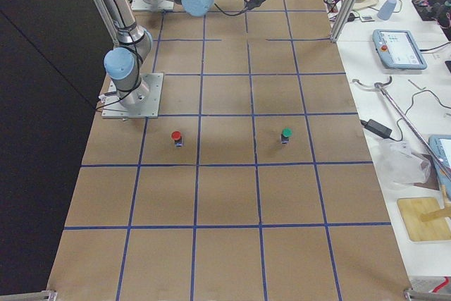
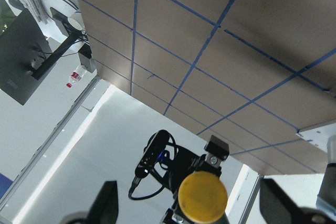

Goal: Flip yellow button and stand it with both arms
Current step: 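Bring the open right gripper to the yellow cap while the left gripper holds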

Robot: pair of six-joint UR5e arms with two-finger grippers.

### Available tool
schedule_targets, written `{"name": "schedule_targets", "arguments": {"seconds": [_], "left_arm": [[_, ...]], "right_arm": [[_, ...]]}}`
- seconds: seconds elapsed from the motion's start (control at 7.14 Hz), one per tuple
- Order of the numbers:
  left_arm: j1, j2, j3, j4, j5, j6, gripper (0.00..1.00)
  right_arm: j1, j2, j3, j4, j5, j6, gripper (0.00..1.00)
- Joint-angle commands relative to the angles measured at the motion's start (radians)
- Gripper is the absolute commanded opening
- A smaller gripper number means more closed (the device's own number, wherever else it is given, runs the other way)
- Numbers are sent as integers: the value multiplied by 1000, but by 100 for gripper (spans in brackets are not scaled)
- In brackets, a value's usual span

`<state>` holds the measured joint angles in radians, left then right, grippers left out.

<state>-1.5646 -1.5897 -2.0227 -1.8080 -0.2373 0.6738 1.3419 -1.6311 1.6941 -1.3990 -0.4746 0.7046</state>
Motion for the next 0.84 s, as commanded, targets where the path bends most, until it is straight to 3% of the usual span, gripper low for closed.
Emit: {"name": "schedule_targets", "arguments": {"seconds": [0.0, 0.14, 0.7], "left_arm": [[-2, 0, -1, -1, 0, -2, 4], [-6, 0, 1, -1, -2, -2, 4], [-11, 14, 1, -1, -8, -2, 4]], "right_arm": [[90, 7, 6, -203, 8, 217, 94], [97, 23, 25, -289, 4, 267, 95], [100, 16, 52, -293, -61, 271, 95]]}}
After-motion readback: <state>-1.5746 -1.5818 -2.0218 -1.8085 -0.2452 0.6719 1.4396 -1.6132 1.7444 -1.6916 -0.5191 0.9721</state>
